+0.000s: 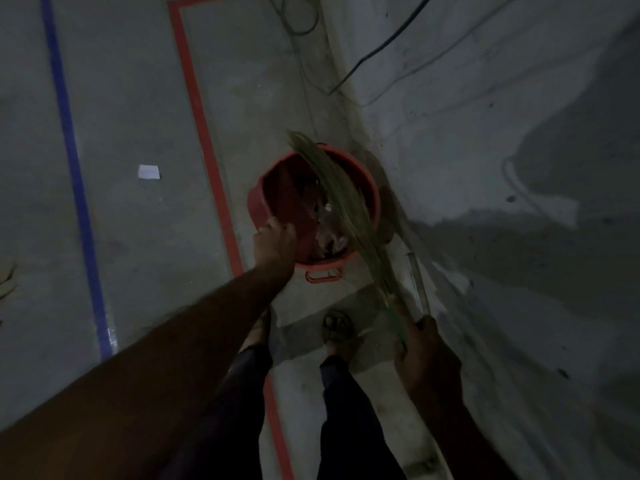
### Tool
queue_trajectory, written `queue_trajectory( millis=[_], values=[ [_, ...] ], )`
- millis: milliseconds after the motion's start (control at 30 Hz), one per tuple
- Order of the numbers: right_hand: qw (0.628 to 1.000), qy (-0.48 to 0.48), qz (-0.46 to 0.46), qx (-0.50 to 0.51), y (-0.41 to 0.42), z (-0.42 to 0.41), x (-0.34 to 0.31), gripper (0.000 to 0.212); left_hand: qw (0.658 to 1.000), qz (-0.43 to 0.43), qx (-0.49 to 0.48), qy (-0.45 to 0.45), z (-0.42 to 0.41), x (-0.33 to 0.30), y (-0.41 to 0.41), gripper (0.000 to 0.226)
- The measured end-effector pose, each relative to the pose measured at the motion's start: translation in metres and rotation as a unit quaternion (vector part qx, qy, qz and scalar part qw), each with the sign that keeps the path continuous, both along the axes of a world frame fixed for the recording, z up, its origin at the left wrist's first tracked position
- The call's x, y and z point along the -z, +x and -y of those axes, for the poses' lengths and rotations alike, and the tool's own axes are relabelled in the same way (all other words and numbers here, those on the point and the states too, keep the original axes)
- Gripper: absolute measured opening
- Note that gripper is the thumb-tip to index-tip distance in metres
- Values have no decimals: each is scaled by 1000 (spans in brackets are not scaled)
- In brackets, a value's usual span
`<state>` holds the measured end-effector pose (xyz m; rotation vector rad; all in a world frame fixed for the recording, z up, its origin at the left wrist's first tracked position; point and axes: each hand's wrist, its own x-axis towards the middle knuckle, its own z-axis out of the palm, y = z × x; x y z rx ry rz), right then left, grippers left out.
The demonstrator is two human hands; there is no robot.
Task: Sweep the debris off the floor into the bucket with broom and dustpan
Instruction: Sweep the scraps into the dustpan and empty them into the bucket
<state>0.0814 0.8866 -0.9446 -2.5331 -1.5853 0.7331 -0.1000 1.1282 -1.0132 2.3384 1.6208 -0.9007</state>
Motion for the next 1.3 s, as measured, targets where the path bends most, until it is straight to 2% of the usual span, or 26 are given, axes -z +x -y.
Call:
queue_trajectory(
  millis=[133,267,300,400,533,667,900,1033,1200,1300],
  values=[
    [999,42,-11,-15,1,17,-28,61,998,43,-39,-10,18,-36,-17,45],
    [998,36,-58,-11,-5,30,-55,33,992,88,-91,-21,55,-81,-49,54],
    [997,31,-63,-11,-5,31,-61,33,987,110,-113,-19,67,-92,-59,56],
    [991,49,-95,-74,-13,24,-77,55,969,162,-185,3,101,-123,-93,58],
    [972,105,-156,-142,-33,2,-113,57,946,180,-269,36,139,-169,-130,45],
    [949,111,-152,-254,-55,-20,-135,67,917,187,-337,98,170,-209,-166,41],
    [897,132,-119,-405,-121,-51,-167,68,859,184,-427,215,196,-261,-242,32],
    [874,146,-92,-455,-184,-69,-186,67,828,174,-477,239,224,-273,-301,30],
    [845,140,-82,-509,-283,-73,-201,86,781,158,-546,260,271,-281,-386,27],
    [844,117,-64,-519,-326,-76,-206,90,767,148,-569,257,285,-280,-422,31]
  ],
)
